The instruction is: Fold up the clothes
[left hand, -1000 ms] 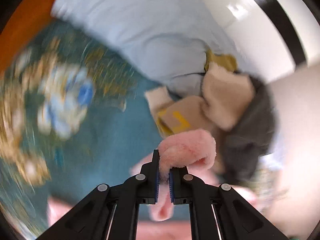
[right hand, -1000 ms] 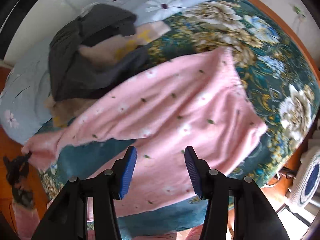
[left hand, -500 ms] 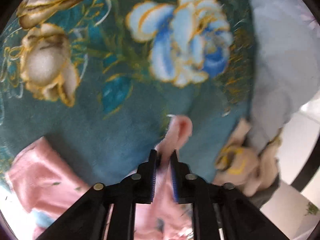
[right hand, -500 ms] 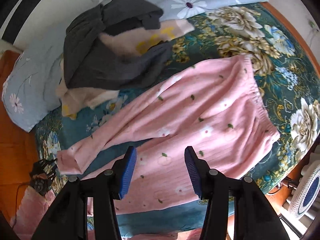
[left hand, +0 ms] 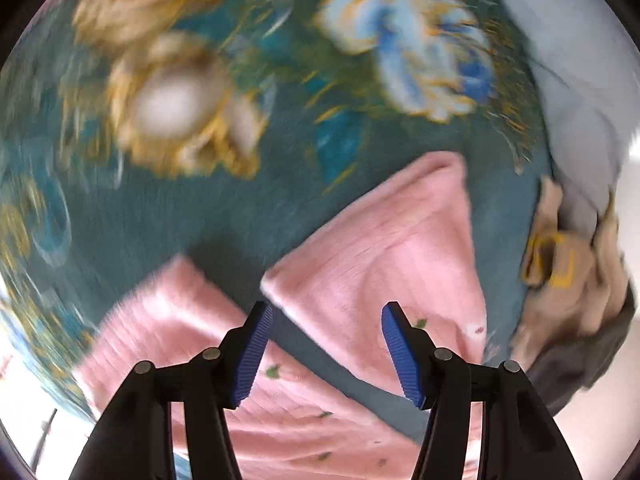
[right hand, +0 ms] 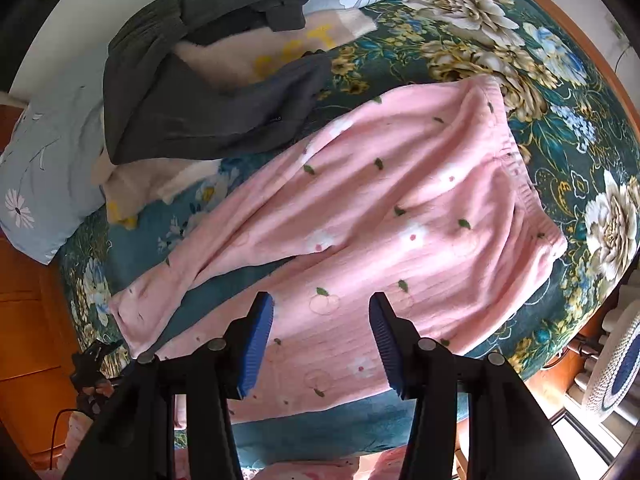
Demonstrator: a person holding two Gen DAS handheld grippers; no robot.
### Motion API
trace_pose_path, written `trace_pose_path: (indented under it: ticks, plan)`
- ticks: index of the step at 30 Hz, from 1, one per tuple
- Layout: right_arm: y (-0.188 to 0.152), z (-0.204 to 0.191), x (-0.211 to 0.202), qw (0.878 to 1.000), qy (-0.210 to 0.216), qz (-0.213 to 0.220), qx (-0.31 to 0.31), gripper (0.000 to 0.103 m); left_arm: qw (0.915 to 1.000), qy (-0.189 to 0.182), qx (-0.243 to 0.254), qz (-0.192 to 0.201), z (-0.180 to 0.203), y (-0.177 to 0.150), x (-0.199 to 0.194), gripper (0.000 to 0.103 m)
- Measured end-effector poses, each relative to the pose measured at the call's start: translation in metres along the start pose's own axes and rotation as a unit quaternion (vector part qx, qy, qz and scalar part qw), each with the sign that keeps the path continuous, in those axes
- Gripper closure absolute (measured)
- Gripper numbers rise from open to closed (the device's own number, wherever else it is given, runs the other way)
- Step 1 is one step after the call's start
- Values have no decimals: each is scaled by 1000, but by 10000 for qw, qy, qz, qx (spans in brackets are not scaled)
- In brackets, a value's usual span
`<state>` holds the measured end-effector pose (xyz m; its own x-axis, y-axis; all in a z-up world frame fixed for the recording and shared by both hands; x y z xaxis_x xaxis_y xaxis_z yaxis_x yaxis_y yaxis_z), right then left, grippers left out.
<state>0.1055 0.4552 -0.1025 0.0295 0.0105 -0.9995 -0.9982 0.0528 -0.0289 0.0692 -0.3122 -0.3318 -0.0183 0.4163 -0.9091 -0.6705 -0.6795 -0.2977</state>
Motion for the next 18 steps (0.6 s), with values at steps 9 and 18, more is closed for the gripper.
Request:
trace_pose_path:
  ticks: [9,18]
  plan:
    - [3,-3,1,10000,-57,-36,-32,52,9949,-287,-918,293,1,6,10,100]
    - [3,-1,-8,10000,-43,53,-38,52,9721,-2048,-978,596,62,-24,-140,100]
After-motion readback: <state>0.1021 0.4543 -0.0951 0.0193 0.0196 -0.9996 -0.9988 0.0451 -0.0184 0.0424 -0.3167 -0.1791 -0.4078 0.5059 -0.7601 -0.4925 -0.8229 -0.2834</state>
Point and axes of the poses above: each gripper's, at about its wrist camera, not at the fingertips, and x roughly the way its jaws point, z to its right, y to its top, the point moved 5 cm from there along x, roughly the way its jaws point, and after that the axes turned 3 degrees about -y, right-handed, at the moved point
